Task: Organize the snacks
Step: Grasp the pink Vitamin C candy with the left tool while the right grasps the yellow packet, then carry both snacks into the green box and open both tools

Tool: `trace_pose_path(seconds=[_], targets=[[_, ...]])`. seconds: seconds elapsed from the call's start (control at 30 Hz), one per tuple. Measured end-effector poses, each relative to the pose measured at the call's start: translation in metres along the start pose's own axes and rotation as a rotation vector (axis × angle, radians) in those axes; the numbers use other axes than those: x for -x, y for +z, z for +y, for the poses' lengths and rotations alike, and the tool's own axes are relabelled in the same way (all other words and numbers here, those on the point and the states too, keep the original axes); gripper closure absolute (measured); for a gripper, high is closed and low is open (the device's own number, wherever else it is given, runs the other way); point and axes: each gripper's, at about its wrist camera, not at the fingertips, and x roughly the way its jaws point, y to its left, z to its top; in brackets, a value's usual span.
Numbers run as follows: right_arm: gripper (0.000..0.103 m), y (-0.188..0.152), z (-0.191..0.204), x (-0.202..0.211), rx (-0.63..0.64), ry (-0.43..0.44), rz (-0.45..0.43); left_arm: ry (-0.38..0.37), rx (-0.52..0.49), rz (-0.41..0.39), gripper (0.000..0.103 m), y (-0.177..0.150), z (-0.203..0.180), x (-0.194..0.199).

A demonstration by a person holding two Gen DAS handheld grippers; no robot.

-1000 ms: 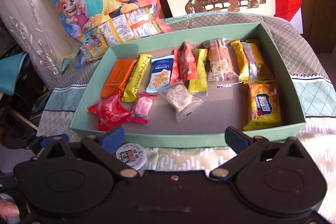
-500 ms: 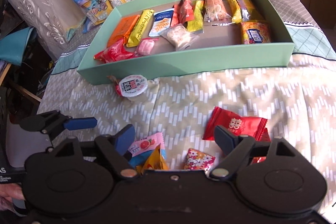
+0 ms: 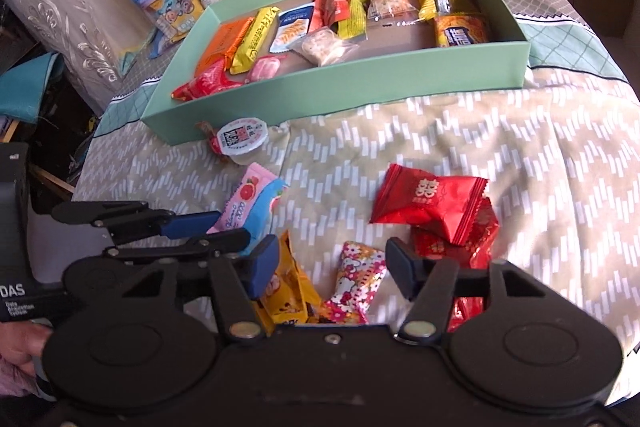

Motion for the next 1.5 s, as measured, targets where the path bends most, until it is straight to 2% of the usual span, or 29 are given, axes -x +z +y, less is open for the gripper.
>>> trace_pose_path(seconds=[0.23, 0.3, 0.33, 0.37, 0.43, 0.5, 0.67, 0.7, 0.73, 0.8, 0.9, 1.13, 1.23, 1.37, 1.5], targets=[[0.043, -0.016, 0.027, -0.014, 0.073, 0.044, 0.05, 0.024, 0.089, -0.002, 0.076, -0.02, 0.032, 0.018], [0.044, -0.019, 0.035, -0.019, 0.109, 0.037, 0.056, 0.038, 0.097, -0.013, 0.072, -0.022, 0.035, 0.021], [0.054, -0.021, 0.038, -0.023, 0.122, 0.033, 0.065, 0.044, 0.097, -0.017, 0.071, -0.021, 0.036, 0.022], [0.068, -0.023, 0.041, -0.027, 0.137, 0.025, 0.074, 0.051, 0.095, -0.019, 0.069, -0.021, 0.036, 0.022], [0.073, -0.026, 0.046, -0.031, 0.17, 0.03, 0.068, 0.064, 0.089, -0.02, 0.063, -0.018, 0.035, 0.02], [0.073, -0.025, 0.048, -0.03, 0.185, 0.028, 0.062, 0.073, 0.08, -0.018, 0.059, -0.014, 0.032, 0.016], [0.074, -0.021, 0.037, -0.028, 0.138, 0.025, 0.046, 0.066, 0.05, -0.01, 0.059, -0.002, 0.021, 0.003], [0.074, -0.02, 0.035, -0.027, 0.135, 0.021, 0.041, 0.076, 0.037, -0.014, 0.061, -0.001, 0.018, 0.001], [0.074, -0.019, 0.034, -0.026, 0.132, 0.022, 0.035, 0.086, 0.022, -0.022, 0.072, -0.001, 0.015, 0.0], [0.076, -0.016, 0.032, -0.023, 0.124, 0.03, 0.028, 0.08, 0.026, -0.03, 0.075, -0.001, 0.014, 0.001], [0.076, -0.009, 0.027, -0.016, 0.11, 0.027, 0.001, 0.074, 0.053, -0.048, 0.086, -0.003, 0.019, 0.009], [0.077, 0.014, 0.019, -0.004, 0.08, 0.041, -0.057, 0.06, 0.101, -0.075, 0.086, 0.0, 0.034, 0.034], [0.077, 0.028, 0.016, 0.001, 0.068, 0.044, -0.086, 0.037, 0.128, -0.12, 0.086, 0.013, 0.04, 0.049], [0.077, 0.057, 0.012, 0.005, 0.058, 0.046, -0.129, 0.026, 0.121, -0.183, 0.086, 0.05, 0.038, 0.06], [0.077, 0.093, 0.007, 0.001, 0.035, 0.046, -0.163, 0.022, 0.1, -0.21, 0.086, 0.089, 0.03, 0.05]])
